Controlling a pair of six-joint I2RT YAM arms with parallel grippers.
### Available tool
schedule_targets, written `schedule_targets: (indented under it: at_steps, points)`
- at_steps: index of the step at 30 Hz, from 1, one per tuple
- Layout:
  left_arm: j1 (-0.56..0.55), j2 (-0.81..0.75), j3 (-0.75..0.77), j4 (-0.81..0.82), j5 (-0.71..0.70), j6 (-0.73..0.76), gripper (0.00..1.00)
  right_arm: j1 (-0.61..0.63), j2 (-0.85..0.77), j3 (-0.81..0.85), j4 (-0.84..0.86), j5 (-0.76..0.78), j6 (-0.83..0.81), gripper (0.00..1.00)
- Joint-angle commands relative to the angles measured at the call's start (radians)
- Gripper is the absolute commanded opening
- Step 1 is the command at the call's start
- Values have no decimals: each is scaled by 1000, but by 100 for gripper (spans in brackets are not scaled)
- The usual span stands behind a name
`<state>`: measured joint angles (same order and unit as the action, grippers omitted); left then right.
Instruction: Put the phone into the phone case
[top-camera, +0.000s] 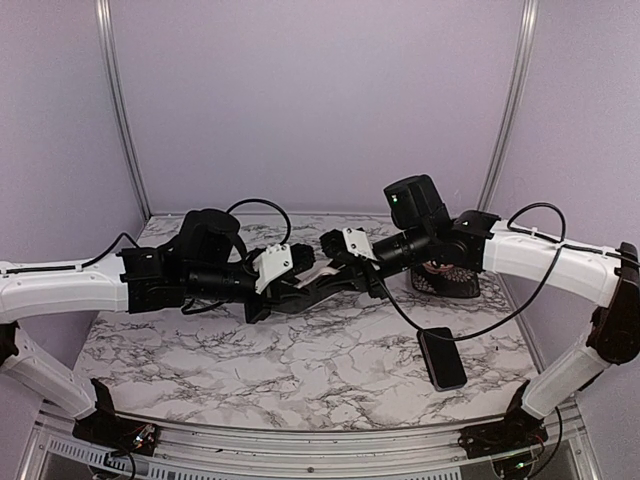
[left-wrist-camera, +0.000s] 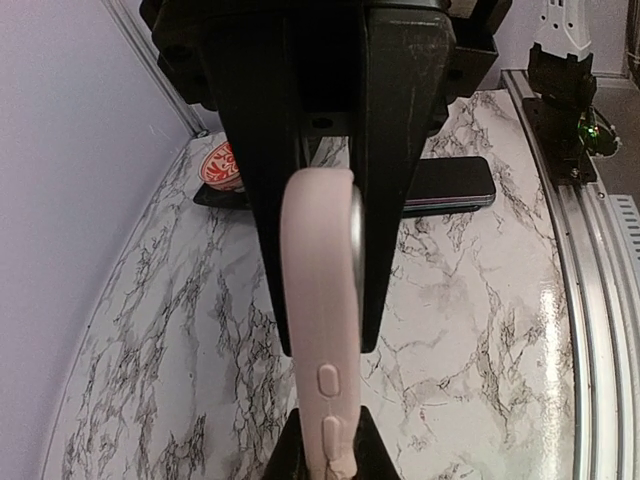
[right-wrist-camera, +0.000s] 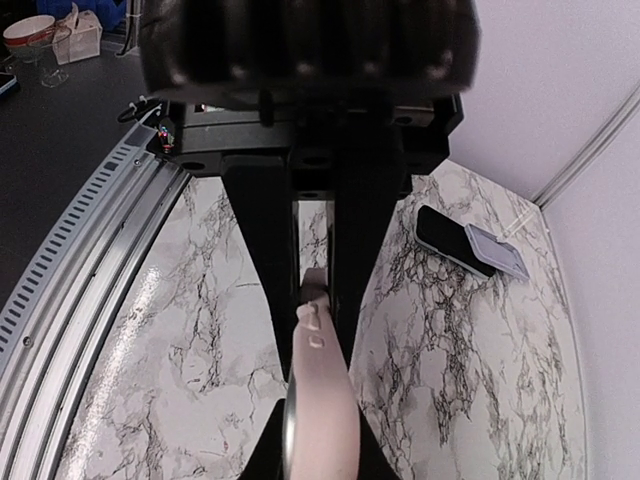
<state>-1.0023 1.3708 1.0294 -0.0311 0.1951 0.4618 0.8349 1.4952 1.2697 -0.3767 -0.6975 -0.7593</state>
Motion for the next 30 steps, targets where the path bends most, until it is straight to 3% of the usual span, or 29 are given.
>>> schedule_targets:
  at_steps: [1, 2, 4, 9, 13, 18, 20, 24, 30]
  points:
    - [-23, 1, 2, 33, -81, 1, 0, 10, -9, 47, 57, -1, -4, 23]
    - [-26, 2, 0, 33, -103, 6, 0, 9, -7, 47, 61, 21, 11, 45]
    - [-28, -1, -2, 44, -120, 1, 0, 11, -4, 46, 61, 52, 29, 66]
    - [-24, -60, -59, 174, -121, -101, 0, 3, -31, 14, 95, 102, 119, 75]
    - [-21, -99, -86, 253, -6, -146, 0, -22, -93, -59, 263, 53, 277, 81]
    - [-21, -78, -83, 252, 8, -155, 0, 5, -108, -116, 423, -63, 351, 56]
    - [-21, -82, -78, 252, 22, -162, 0, 10, -91, -111, 404, -70, 341, 46]
    - [-21, -87, -75, 252, 33, -169, 0, 10, -63, -88, 338, -75, 318, 16]
    - [-21, -98, -74, 260, 45, -188, 0, 10, -72, -56, 247, -53, 250, 6]
